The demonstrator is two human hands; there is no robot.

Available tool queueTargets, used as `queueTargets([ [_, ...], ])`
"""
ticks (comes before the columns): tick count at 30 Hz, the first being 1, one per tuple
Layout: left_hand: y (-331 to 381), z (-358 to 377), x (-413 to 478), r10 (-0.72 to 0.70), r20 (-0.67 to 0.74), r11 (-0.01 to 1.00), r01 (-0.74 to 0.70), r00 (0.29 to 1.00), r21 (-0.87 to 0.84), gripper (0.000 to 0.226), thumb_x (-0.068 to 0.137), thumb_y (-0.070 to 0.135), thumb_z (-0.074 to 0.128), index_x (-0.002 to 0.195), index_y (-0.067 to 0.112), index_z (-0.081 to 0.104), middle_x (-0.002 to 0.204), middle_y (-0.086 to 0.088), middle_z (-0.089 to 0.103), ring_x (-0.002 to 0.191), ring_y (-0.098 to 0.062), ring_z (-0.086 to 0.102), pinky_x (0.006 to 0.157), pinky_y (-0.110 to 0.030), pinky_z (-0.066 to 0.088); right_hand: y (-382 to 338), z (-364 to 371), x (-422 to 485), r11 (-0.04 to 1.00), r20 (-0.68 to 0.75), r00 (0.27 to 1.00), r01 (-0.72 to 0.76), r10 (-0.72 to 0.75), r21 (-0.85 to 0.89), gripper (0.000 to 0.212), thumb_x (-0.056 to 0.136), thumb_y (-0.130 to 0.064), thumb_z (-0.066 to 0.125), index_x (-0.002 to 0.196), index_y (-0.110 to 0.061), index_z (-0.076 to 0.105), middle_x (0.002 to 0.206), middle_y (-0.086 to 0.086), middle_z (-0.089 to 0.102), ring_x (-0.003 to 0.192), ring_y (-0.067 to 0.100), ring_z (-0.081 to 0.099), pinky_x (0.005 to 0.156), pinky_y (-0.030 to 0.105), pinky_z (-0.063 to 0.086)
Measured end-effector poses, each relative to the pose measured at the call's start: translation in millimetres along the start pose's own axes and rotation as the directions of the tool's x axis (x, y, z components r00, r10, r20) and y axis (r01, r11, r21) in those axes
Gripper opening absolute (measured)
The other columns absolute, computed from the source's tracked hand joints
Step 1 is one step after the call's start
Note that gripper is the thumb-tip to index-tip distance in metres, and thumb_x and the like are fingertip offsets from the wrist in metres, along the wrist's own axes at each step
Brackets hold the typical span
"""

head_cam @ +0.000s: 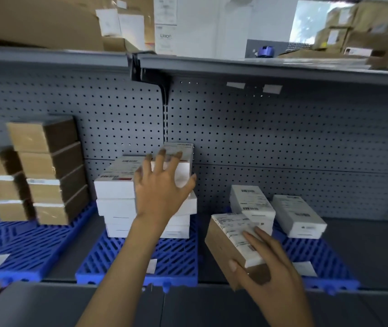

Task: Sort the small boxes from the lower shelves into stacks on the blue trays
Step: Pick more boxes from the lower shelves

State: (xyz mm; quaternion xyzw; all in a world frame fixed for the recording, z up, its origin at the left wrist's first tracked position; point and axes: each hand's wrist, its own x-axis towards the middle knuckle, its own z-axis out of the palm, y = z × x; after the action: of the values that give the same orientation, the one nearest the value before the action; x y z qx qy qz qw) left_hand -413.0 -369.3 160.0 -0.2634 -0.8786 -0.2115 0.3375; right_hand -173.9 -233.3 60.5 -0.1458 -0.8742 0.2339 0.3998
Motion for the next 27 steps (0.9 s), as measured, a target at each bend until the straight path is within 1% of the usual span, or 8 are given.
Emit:
queueTargets([
  [4, -17.7, -33.6, -52.9, -0.011, 0.005, 0.999, 0.011, 1.000, 0.036, 0.064, 0.091, 0.069, 0.047, 0.145, 0.035, 0.050, 0.153, -0.002, 0.046, 0.139, -0.035, 0.040, 0.104, -0.058, 0.042, -19.1, -0.3, -15.6, 0.999, 0.017, 0.999, 0.043, -0.043, 0.023, 0.064, 0.076, -0.080, 0.058, 0.137, -0.062, 0.047, 0.154, -0.036, 0.032, 0.135, 0.002, 0.045, 0.101, 0.042, 0.053],
  [7, -40.3, -55.6, -90.3, -0.031, 0.043, 0.995, 0.026, 0.999, 0.101, 0.062, 0.091, 0.067, 0.043, 0.143, 0.035, 0.052, 0.151, -0.002, 0.048, 0.138, -0.034, 0.042, 0.103, -0.057, 0.044, -38.8, 11.1, -27.9, 0.998, 0.043, 0.998, 0.053, -0.054, 0.041, 0.068, 0.075, -0.089, 0.047, 0.137, -0.064, 0.044, 0.155, -0.037, 0.029, 0.136, 0.003, 0.045, 0.102, 0.040, 0.053],
  [10, -71.3, -75.7, -122.0, -0.061, 0.095, 0.989, 0.047, 0.994, 0.141, 0.063, 0.091, 0.066, 0.038, 0.144, 0.036, 0.052, 0.152, -0.001, 0.047, 0.137, -0.035, 0.043, 0.100, -0.057, 0.047, -65.2, 24.8, -33.8, 0.994, 0.079, 0.994, 0.074, -0.080, 0.078, 0.065, 0.076, -0.085, 0.051, 0.137, -0.062, 0.046, 0.154, -0.038, 0.028, 0.134, 0.000, 0.045, 0.101, 0.040, 0.055],
  [12, -95.8, -87.2, -140.3, -0.070, 0.118, 0.986, 0.051, 0.991, 0.158, 0.061, 0.092, 0.063, 0.047, 0.147, 0.037, 0.048, 0.152, 0.000, 0.047, 0.137, -0.035, 0.044, 0.099, -0.057, 0.048, -86.5, 36.5, -37.7, 0.989, 0.095, 0.991, 0.087, -0.098, 0.116, 0.064, 0.077, -0.081, 0.054, 0.137, -0.058, 0.049, 0.154, -0.036, 0.030, 0.135, 0.002, 0.046, 0.100, 0.040, 0.055],
  [15, -132.9, -105.1, -158.9, -0.117, 0.131, 0.982, 0.095, 0.984, 0.162, 0.069, 0.088, 0.060, 0.063, 0.151, 0.039, 0.042, 0.154, 0.002, 0.046, 0.137, -0.033, 0.045, 0.098, -0.058, 0.048, -120.3, 56.1, -42.0, 0.981, 0.119, 0.985, 0.107, -0.127, 0.161, 0.064, 0.077, -0.080, 0.055, 0.137, -0.058, 0.049, 0.153, -0.035, 0.032, 0.135, 0.005, 0.048, 0.098, 0.040, 0.056],
  [21, -227.5, -136.6, -181.3, -0.130, 0.107, 0.981, 0.112, 0.986, 0.158, 0.063, 0.081, 0.052, 0.076, 0.138, 0.031, 0.060, 0.143, -0.003, 0.059, 0.126, -0.030, 0.058, 0.094, -0.053, 0.052, -202.1, 109.0, -48.7, 0.978, 0.146, 0.974, 0.153, -0.174, 0.145, 0.066, 0.075, -0.081, 0.057, 0.137, -0.061, 0.045, 0.154, -0.038, 0.029, 0.134, 0.004, 0.047, 0.098, 0.040, 0.055],
  [24, -286.0, -154.1, -184.3, -0.140, 0.117, 0.981, 0.121, 0.983, 0.154, 0.055, 0.084, 0.055, 0.065, 0.134, 0.032, 0.064, 0.141, -0.002, 0.061, 0.125, -0.030, 0.059, 0.093, -0.054, 0.053, -254.7, 142.0, -47.9, 0.978, 0.167, 0.971, 0.152, -0.174, 0.140, 0.067, 0.076, -0.081, 0.057, 0.138, -0.061, 0.043, 0.153, -0.040, 0.027, 0.135, 0.004, 0.045, 0.098, 0.043, 0.054],
  [27, -347.2, -172.1, -188.4, -0.155, 0.136, 0.984, 0.140, 0.978, 0.114, 0.055, 0.087, 0.061, 0.048, 0.132, 0.036, 0.063, 0.141, 0.003, 0.060, 0.126, -0.027, 0.059, 0.093, -0.052, 0.053, -308.3, 175.4, -40.2, 0.978, 0.152, 0.973, 0.151, -0.173, 0.145, 0.067, 0.078, -0.077, 0.058, 0.140, -0.051, 0.050, 0.151, -0.038, 0.030, 0.134, 0.002, 0.044, 0.101, 0.042, 0.051],
])
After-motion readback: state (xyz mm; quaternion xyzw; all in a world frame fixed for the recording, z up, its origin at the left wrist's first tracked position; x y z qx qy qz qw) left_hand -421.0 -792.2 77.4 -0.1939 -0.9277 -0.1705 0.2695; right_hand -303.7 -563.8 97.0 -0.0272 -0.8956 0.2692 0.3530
